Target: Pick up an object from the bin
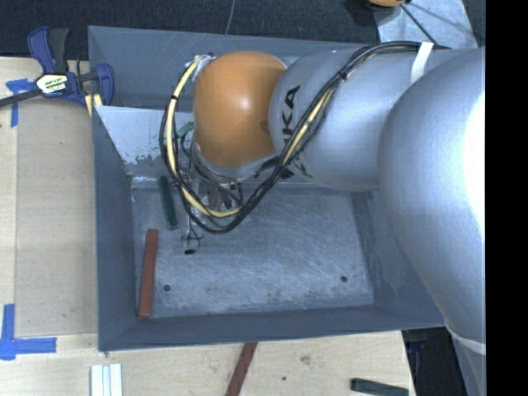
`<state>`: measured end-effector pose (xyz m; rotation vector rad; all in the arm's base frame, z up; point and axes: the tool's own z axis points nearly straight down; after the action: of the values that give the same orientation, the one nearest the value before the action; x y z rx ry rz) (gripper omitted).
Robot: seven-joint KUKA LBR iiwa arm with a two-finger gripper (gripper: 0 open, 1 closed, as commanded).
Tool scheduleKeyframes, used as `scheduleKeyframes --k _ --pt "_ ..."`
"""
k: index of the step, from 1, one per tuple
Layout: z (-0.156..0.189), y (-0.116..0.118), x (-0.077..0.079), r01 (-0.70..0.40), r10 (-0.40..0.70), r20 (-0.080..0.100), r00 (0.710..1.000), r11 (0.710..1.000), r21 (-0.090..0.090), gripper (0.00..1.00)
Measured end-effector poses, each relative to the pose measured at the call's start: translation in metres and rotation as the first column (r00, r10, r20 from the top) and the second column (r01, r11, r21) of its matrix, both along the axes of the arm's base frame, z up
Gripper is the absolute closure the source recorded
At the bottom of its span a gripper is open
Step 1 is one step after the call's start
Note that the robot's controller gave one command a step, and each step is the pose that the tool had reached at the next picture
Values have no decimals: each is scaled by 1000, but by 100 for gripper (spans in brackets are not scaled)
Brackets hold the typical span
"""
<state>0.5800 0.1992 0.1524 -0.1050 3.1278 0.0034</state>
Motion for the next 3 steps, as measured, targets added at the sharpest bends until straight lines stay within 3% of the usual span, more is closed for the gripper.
scheduleKeyframes --k 1,2,3 --pt "-33 19 8 -249 249 -8 968 969 -2 0" --pt "-71 13 36 -475 475 -3 880 880 -3 0" --pt "-81 -25 45 -515 515 -8 857 857 -3 100"
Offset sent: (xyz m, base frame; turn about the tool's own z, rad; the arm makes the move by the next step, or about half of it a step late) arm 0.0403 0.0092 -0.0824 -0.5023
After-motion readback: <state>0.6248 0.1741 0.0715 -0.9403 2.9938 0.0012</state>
